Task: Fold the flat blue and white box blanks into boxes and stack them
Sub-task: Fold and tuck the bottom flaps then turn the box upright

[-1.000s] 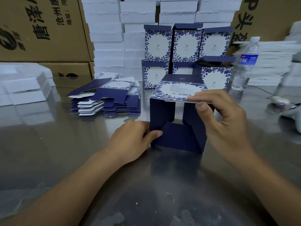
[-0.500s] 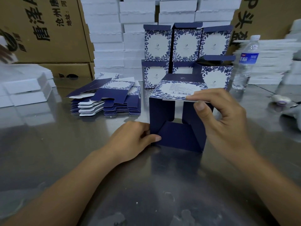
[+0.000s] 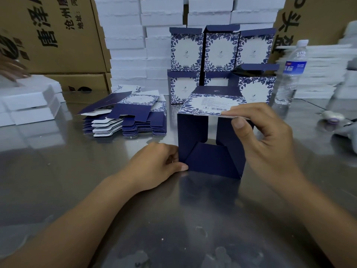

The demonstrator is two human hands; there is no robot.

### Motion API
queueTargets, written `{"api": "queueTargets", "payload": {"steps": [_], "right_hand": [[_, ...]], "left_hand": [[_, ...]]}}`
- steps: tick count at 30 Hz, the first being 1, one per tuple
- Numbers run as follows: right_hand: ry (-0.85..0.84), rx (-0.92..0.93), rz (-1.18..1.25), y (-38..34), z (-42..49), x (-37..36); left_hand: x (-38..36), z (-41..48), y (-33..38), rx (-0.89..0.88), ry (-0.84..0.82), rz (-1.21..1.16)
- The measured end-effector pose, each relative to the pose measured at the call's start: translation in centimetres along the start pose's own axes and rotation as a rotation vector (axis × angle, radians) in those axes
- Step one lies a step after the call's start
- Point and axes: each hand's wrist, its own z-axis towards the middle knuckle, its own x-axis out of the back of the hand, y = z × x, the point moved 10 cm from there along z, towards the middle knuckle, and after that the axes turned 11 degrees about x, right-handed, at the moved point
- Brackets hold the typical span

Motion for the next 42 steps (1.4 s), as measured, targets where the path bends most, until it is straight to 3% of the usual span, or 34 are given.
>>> {"api": "queueTargets", "payload": {"steps": [9,14,21,24,28,31,36,42], "right_hand": [[-0.124,0.037,0.001,0.0,-0.3,-1.3],[-0.023,-0.123,0.159,1.2,-0.4,-0.9],[-0.038,0.003,-0.128,0.2,-0.2,0.0],[-0.004,0.043,-0.169,-0.2,-0.2,0.3],[0.015,0.072,-0.173,-0.8,-0.4,0.2],[0.002,0.072,-0.152,-1.1,-0.3,-0.1],[-0.005,0.086,-0.071,-2.4,-0.2,-0.8],[0.001,0.054,0.008,-2.3,-0.2,-1.1]], "left_hand": [[0.5,-0.2,0.0,0.006,0.046,-0.036],[0.6,-0.4,0.6,-0.021,0.040,-0.071],[0.7,-0.9,1.6,-0.089,0.035,-0.189],[2.6,-1.1,1.9,-0.127,0.181,-0.337],[6.9,-3.0,2.1,-0.151,0.529,-0.589],[8.9,-5.2,4.2,-0.299,0.716,-0.464],[8.3,-6.4,7.4,-0.480,0.729,-0.323],[8.0,-6.5,7.6,-0.474,0.774,-0.365]]}}
